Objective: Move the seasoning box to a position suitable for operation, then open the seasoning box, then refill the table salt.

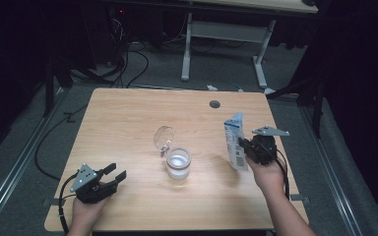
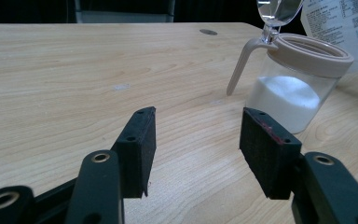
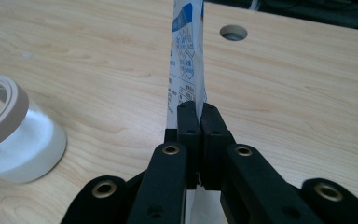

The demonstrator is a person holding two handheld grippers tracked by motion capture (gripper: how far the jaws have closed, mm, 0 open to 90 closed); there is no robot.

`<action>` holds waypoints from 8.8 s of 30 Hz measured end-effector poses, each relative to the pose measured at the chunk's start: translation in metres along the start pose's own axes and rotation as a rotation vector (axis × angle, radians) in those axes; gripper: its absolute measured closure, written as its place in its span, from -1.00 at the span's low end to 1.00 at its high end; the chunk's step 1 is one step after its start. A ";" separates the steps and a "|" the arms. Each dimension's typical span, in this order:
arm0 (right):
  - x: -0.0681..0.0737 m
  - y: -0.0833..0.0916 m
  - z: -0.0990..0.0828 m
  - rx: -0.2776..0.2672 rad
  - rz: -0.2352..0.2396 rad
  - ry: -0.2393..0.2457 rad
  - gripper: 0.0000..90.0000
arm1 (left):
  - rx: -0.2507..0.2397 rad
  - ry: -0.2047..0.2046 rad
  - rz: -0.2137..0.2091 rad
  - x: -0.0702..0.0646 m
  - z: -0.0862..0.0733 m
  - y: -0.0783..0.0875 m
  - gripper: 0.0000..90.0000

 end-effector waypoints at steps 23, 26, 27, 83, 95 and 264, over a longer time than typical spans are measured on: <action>-0.014 -0.004 -0.020 -0.375 0.010 -0.103 0.97 | 0.059 -0.068 0.025 -0.004 -0.003 -0.009 0.02; -0.016 -0.007 -0.019 -0.416 0.007 -0.111 0.97 | 0.057 -0.067 0.027 -0.004 -0.003 -0.009 0.02; -0.016 -0.008 -0.019 -0.425 0.009 -0.116 0.97 | 0.056 -0.065 0.026 -0.004 -0.003 -0.009 0.02; -0.024 -0.034 -0.048 -0.416 -0.020 -0.051 0.93 | 0.043 -0.069 0.026 -0.003 -0.003 -0.005 0.02; -0.022 -0.034 -0.050 -0.405 -0.019 -0.052 0.72 | 0.043 -0.065 0.035 -0.001 -0.003 -0.005 0.01; 0.156 -0.037 -0.050 -0.263 0.245 0.195 1.00 | 0.101 0.078 0.176 0.017 -0.013 0.016 0.23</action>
Point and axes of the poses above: each handheld gripper's, and its own axes: y roughly backward along the jaws, z roughly out of its top, x roughly to its left, the point moved 8 cm from there along -y, roughly forward along the jaws, and after that the axes turned 6 degrees about -z, right-handed, at the moved point
